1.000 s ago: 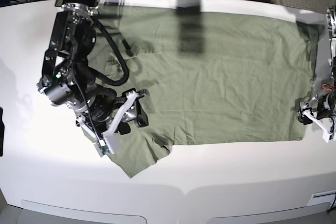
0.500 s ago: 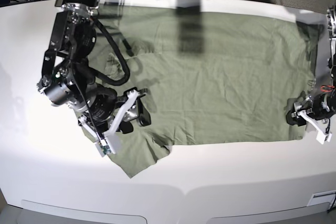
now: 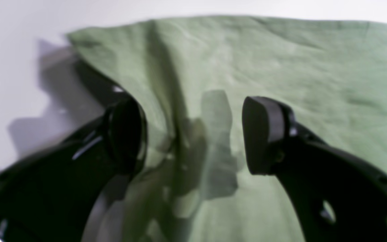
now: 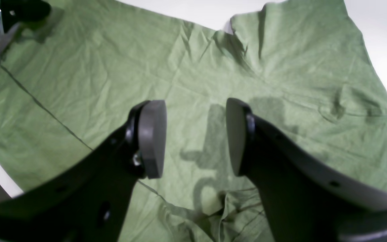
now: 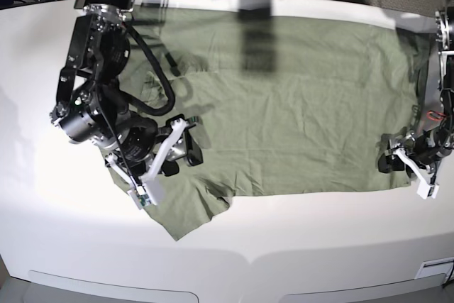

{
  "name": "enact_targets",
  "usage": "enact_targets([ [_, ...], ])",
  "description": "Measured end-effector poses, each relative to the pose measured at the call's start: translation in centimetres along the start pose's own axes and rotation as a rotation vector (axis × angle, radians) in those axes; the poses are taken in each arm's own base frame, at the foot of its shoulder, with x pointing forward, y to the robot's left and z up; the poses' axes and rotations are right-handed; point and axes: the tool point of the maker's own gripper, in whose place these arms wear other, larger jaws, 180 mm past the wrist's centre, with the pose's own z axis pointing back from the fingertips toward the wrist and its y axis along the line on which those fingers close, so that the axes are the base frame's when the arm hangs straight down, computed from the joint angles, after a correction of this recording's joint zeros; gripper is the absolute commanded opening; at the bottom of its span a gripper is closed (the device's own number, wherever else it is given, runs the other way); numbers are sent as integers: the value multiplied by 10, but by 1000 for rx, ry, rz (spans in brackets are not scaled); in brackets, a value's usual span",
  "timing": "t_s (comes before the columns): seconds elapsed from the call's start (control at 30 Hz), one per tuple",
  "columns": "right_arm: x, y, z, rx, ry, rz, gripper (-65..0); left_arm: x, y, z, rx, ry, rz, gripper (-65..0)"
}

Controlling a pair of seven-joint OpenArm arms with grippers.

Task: Fold the T-shirt properly
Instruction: 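Close both grippers on the hem corners, pinching the fabric, then adjust the right gripper's grip on the hem corner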

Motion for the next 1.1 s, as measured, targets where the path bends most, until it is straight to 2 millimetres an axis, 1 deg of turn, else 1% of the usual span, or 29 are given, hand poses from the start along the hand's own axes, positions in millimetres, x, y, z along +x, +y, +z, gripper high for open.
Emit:
enact_targets([
  [0.07,0,0,0,1,0,0,-359,-3,2,1,6,-11,-6,-197],
  [0.13,0,0,0,0,0,0,-359,-17,2,1,6,6,0,-197],
  [0.23,0,0,0,1,-1,0,-359,-28,-5,0,-12,-21,19,-197],
  [0.4,0,1,0,3,-2,-1,-359,-36,-14,-2,-35,-55,40,-197],
  [0.53,0,3,0,18,-1,-5,-359,-28,-17,-3,-50,-46,80,-197],
  [0.67,-1,3,0,18,6,-4,-359,-22,-24,-5,-89,8,147,-197],
  [0.8,-1,3,0,18,6,-4,-359,-18,-32,-5,-129,12,215,-197],
  [0.97,-1,3,0,18,7,-4,-359,-15,-31,-5,-128,-6,224,-197],
  [1.1,-1,3,0,18,7,-4,-359,-7,-22,-1,-104,-78,226,-197],
])
